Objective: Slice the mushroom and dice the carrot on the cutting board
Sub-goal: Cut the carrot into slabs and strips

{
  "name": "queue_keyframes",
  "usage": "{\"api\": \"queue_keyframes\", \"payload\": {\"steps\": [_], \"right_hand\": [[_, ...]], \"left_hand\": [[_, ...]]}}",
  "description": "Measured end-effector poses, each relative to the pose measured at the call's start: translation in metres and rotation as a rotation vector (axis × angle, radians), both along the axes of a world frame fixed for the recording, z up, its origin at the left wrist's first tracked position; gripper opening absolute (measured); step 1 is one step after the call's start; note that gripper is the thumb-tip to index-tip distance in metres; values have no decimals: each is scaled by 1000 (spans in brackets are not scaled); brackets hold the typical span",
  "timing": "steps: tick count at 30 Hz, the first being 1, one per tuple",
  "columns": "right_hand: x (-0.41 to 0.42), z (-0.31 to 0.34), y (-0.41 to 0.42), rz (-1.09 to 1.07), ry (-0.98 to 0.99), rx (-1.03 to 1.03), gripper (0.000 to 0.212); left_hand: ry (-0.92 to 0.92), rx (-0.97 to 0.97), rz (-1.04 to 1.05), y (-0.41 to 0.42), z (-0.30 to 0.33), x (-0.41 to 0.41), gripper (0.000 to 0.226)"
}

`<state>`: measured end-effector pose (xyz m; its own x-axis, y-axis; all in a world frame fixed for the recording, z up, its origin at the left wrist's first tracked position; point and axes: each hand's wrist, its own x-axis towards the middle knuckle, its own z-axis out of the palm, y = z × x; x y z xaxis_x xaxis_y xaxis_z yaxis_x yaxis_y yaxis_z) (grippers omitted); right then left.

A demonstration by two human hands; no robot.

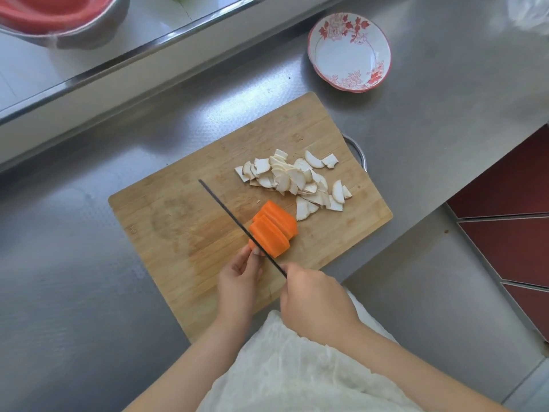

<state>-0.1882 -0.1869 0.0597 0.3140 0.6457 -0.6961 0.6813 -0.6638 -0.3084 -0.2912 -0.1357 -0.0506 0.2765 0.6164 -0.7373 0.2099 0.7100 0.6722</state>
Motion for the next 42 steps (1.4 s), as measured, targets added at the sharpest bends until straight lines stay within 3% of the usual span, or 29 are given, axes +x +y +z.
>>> {"api": "queue_keyframes", "payload": {"steps": [9, 16, 23, 36, 42], "right_hand": [[-2, 7, 12, 35, -51, -55, 5], [-4, 10, 19, 41, -85, -111, 26], [-4, 2, 21, 57, -83, -115, 8], [-2, -5, 24, 60, -80, -115, 9], [-3, -9, 23, 50, -87, -111, 7]], "left_hand": [[-16, -19, 66, 1, 11, 5, 21], [-37, -22, 92, 3, 15, 4, 16], [-28, -29, 92, 3, 14, 4, 10], [-16, -30, 91, 3, 8, 2, 15], [-32, -42, 107, 1, 6, 2, 28]]}}
